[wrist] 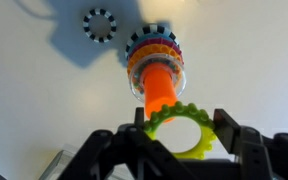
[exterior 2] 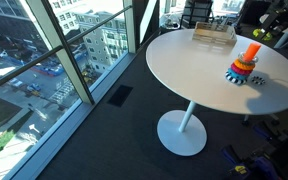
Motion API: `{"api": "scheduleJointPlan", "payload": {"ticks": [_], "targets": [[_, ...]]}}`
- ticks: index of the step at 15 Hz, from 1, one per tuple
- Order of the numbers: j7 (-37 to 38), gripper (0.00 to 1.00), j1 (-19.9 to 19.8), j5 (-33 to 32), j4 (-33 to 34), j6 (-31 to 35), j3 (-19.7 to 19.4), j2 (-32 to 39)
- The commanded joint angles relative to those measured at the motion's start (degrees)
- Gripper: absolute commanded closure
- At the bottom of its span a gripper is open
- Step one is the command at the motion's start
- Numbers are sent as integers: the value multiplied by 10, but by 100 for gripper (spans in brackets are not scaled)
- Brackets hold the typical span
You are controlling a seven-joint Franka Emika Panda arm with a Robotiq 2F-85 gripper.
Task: Remove the green ring from the orange rod and put it on the table
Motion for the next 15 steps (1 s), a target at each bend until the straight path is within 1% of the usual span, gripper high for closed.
{"api": "scheduleJointPlan", "payload": {"ticks": [1,8,14,15], "targets": [[-35,55,10,14,-17,-24,2,-34],[-63,55,36,9,-35,-60,13,-53],[-75,55,44,8,-43,-66,17,-54],[-55,30,41,1,-37,-53,21,-39]]}}
